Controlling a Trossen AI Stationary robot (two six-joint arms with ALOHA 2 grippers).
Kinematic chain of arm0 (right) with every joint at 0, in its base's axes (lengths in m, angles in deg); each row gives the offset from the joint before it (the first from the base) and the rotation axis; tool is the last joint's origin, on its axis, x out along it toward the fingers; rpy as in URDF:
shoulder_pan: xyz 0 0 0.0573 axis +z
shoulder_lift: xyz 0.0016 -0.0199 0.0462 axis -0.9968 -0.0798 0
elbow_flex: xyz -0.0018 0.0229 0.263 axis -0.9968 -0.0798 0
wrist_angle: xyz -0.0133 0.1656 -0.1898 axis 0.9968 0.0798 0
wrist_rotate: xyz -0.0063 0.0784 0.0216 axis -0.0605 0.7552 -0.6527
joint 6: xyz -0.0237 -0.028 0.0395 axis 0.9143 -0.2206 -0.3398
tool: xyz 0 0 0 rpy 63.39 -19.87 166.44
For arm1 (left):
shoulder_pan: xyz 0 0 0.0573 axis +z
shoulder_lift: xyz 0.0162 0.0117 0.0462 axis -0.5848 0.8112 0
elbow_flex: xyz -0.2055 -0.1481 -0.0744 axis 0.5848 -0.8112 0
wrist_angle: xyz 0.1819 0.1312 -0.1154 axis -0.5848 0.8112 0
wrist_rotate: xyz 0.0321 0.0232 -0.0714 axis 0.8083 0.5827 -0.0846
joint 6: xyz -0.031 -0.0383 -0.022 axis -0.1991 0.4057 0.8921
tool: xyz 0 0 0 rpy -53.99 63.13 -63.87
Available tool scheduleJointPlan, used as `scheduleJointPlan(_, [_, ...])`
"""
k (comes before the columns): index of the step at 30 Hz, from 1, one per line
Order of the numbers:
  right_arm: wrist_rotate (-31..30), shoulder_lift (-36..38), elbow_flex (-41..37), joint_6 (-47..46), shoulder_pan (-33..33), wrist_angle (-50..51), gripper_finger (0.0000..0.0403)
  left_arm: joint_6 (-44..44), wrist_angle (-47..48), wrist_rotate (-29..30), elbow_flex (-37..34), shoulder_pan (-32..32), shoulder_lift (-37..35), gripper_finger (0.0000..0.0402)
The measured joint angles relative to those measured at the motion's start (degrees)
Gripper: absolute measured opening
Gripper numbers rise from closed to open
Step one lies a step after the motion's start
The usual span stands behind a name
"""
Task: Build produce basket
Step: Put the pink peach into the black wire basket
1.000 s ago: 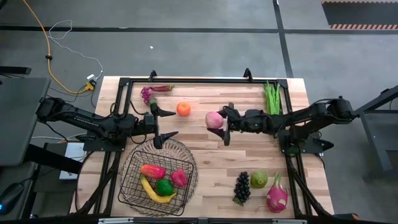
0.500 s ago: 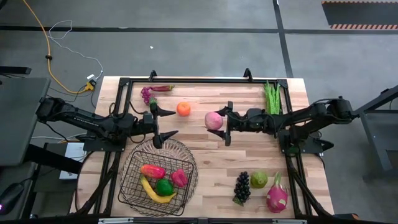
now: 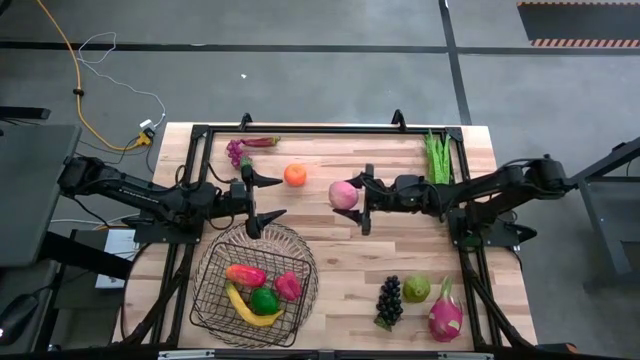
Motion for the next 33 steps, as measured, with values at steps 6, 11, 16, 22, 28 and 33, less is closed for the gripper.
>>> scheduleJointPlan(6, [1.5,-8.3,6.6,1.5,2.9,1.9,0.0316,-0.5,0.0,3.3,0.0,0.0,0.0,0.039])
scheduleJointPlan(11, [8.4,-19.4,16.6,4.0,4.7,3.6,0.0316,-0.5,-0.1,4.8,0.0,0.0,0.0,0.039])
scheduleJointPlan(16, [19.3,-28.5,27.3,5.3,7.3,3.7,0.0316,-0.7,0.0,4.8,0.0,0.0,0.0,0.039])
scheduleJointPlan(22, [26.4,-36.1,36.2,5.6,10.6,3.7,0.0316,-0.9,0.2,4.8,0.0,0.0,0.0,0.039])
scheduleJointPlan(28, [27.4,-40.8,40.6,5.5,12.3,3.8,0.0317,-0.9,0.2,4.8,0.0,0.0,0.0,0.039])
scheduleJointPlan(33, [31.1,-42.2,41.6,5.5,12.5,3.7,0.0335,-0.9,0.2,4.8,0.0,0.0,0.0,0.039])
